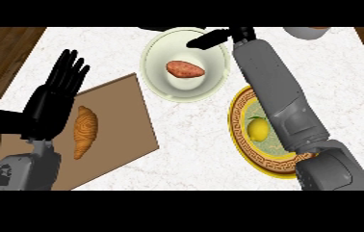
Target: Pick the sweet potato from the plate and place it in the bowl
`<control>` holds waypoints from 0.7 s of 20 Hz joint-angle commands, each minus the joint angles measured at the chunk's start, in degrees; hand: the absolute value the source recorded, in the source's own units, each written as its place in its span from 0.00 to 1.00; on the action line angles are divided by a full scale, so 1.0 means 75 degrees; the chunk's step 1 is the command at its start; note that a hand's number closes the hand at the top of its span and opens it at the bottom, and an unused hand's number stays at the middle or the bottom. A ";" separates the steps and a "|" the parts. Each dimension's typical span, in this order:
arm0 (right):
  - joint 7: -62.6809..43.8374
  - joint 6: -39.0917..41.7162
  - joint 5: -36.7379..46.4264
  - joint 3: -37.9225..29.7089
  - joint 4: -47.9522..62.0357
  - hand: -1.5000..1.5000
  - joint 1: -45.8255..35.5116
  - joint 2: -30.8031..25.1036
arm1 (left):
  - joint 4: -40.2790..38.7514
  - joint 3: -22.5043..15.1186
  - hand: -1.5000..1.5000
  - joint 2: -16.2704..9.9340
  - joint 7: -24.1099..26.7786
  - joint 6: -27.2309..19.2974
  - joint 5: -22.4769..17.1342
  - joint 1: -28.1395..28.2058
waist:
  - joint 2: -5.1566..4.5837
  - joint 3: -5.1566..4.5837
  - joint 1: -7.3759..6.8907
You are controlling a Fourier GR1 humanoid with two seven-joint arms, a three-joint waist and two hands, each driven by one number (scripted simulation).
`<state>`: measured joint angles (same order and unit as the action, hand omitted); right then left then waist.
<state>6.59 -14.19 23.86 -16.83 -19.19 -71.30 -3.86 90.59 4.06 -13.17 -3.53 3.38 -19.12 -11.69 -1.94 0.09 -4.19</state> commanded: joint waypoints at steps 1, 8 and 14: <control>0.0259 -0.0107 -0.0460 -0.0599 0.0245 0.00 -0.0075 -0.0463 | -0.0175 0.0183 0.50 -0.0045 0.0141 0.0084 -0.0066 0.0179 | 0.0051 -0.0010 0.0066; 0.0867 0.1000 -0.0786 -0.0980 0.0596 0.00 0.0509 -0.1828 | 0.0053 -0.0085 0.50 0.0211 0.0241 -0.0106 0.0252 0.0302 | 0.0116 -0.0002 0.0236; 0.1468 0.2126 -0.0933 -0.1026 0.0649 0.00 0.1280 -0.2679 | -0.0226 0.0332 0.50 -0.0019 0.0126 0.0004 0.0044 0.0198 | 0.0160 -0.0004 0.0368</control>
<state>15.49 -3.49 17.57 -24.02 -15.11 -64.30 -19.37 90.36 5.39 -12.93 -2.46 3.57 -18.66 -9.10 -0.83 0.06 -1.92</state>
